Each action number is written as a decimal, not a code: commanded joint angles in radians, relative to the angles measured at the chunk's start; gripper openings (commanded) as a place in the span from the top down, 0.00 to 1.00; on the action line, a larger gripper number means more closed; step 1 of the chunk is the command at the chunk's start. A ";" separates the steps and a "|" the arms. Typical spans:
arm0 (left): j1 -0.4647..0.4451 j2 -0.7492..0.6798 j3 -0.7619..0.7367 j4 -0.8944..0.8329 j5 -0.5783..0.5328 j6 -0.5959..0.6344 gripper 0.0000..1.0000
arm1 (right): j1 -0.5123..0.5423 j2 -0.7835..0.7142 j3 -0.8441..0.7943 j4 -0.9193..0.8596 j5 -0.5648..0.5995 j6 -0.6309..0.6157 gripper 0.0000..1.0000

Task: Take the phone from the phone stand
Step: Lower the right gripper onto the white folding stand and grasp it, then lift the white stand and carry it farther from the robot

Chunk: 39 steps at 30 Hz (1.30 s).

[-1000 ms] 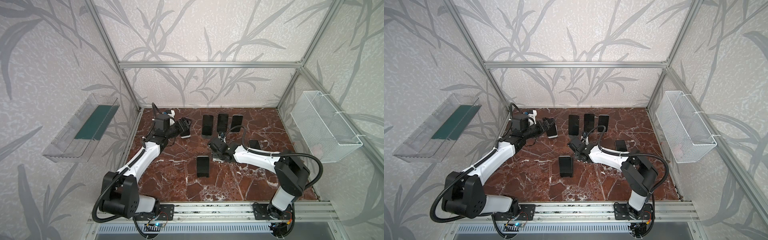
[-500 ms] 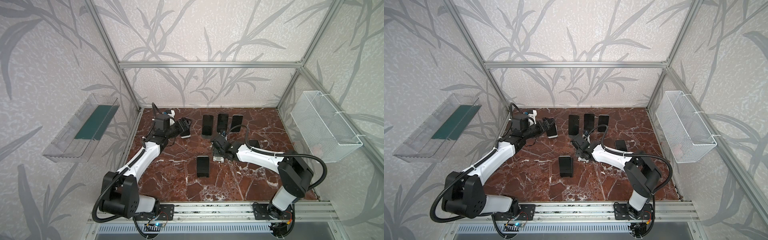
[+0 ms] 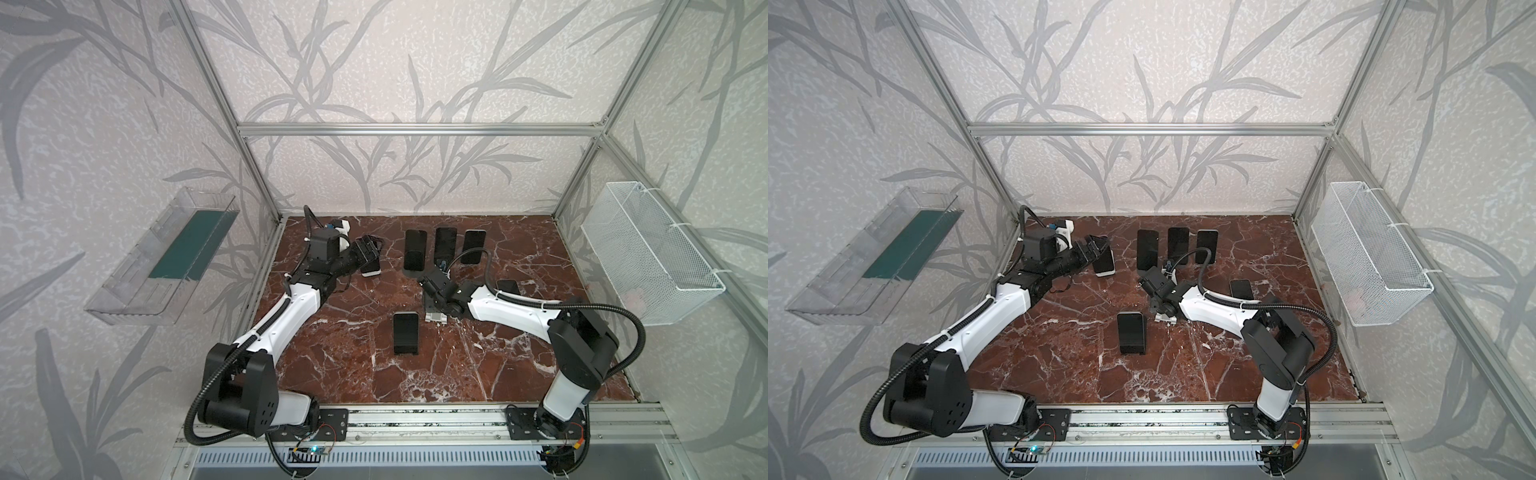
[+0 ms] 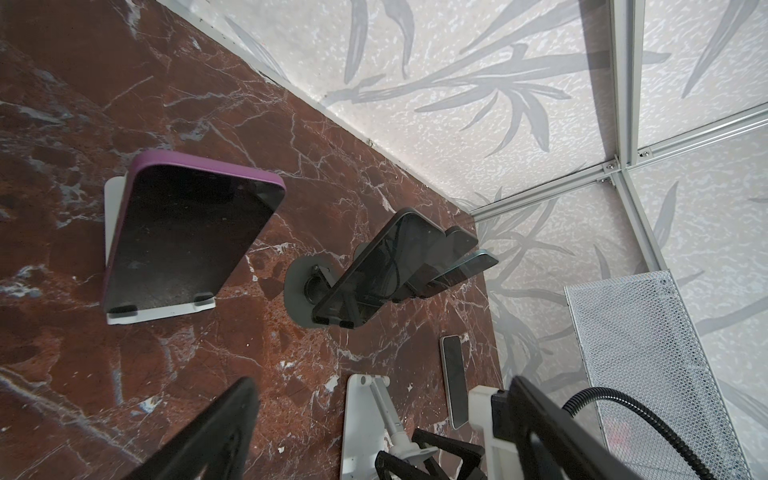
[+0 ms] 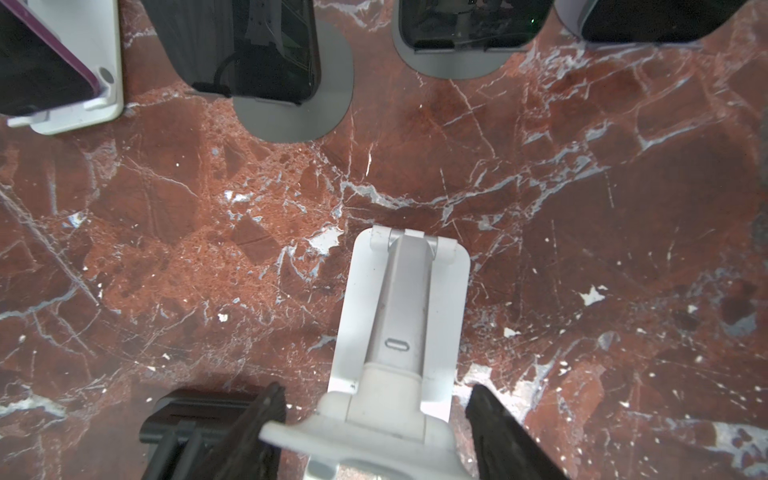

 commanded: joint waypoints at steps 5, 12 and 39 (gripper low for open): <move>0.009 -0.006 -0.009 0.023 0.012 -0.006 0.06 | -0.008 -0.168 -0.080 -0.009 0.059 -0.104 0.44; 0.009 -0.001 -0.016 0.055 0.039 -0.016 0.06 | -0.044 -0.360 -0.235 -0.021 0.091 -0.144 0.45; 0.004 0.043 -0.024 0.101 0.083 -0.029 0.06 | -0.381 -0.736 -0.434 -0.058 -0.018 -0.275 0.45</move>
